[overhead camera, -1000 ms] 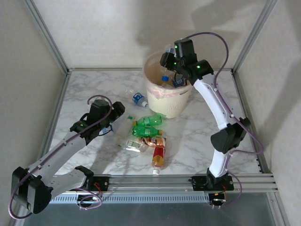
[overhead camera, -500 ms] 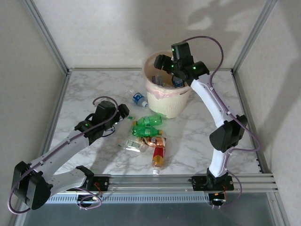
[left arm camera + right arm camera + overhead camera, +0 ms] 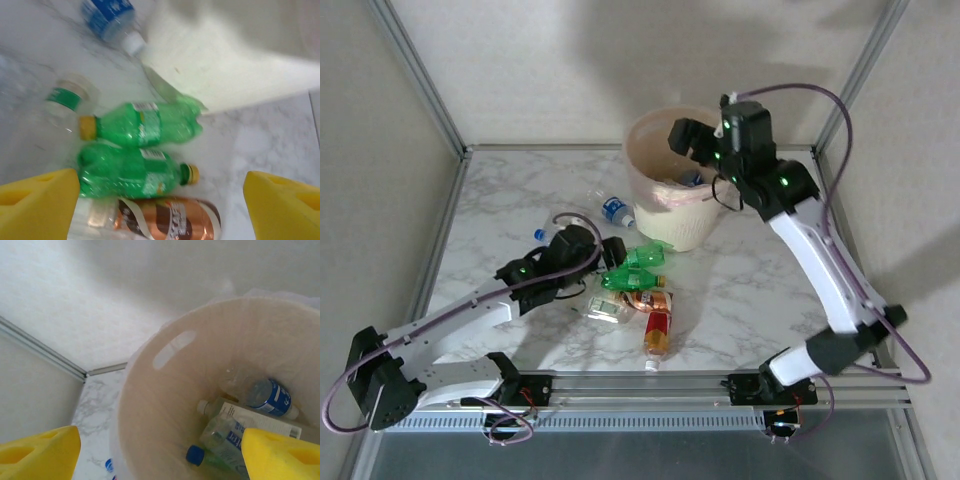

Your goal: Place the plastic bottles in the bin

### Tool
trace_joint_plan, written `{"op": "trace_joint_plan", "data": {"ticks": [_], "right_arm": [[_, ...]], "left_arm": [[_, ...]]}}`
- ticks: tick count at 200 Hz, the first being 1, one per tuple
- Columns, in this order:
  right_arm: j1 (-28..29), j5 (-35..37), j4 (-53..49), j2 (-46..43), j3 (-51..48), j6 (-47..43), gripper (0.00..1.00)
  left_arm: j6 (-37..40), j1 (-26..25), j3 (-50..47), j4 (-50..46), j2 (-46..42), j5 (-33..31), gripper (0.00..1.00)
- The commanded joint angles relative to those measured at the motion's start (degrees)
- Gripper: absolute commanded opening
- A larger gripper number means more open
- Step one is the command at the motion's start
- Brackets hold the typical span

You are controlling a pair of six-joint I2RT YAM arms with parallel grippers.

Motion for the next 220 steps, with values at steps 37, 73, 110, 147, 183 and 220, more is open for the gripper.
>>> {"op": "trace_joint_plan", "data": {"ticks": [37, 73, 110, 147, 183, 220], "right_arm": [[2.3, 6.3, -0.3, -18.1, -21.4, 4.3, 0.84], [5.5, 7.2, -7.4, -25.5, -30.9, 8.1, 0.83], [14.0, 7.6, -10.0, -29.6, -41.9, 15.6, 0.85], [29.3, 12.4, -8.2, -27.0, -49.1, 29.1, 0.86], [36.8, 13.2, -8.0, -20.3, -51.7, 39.1, 0.92], [40.0, 9.7, -4.5, -13.2, -53.0, 41.4, 0.92]], "left_arm": [[2.2, -16.0, 4.6, -2.8, 9.5, 0.8, 0.86], [-0.8, -16.9, 4.1, -5.2, 9.4, -4.3, 0.87], [-4.2, -9.6, 1.1, -5.9, 2.7, -8.4, 0.88], [-3.3, -3.1, 1.3, -7.6, -0.8, -9.2, 0.89], [-3.4, 0.4, 1.7, -7.1, -4.0, -12.0, 0.99], [-3.6, 4.6, 2.6, -6.8, -4.6, -12.3, 1.0]]}}
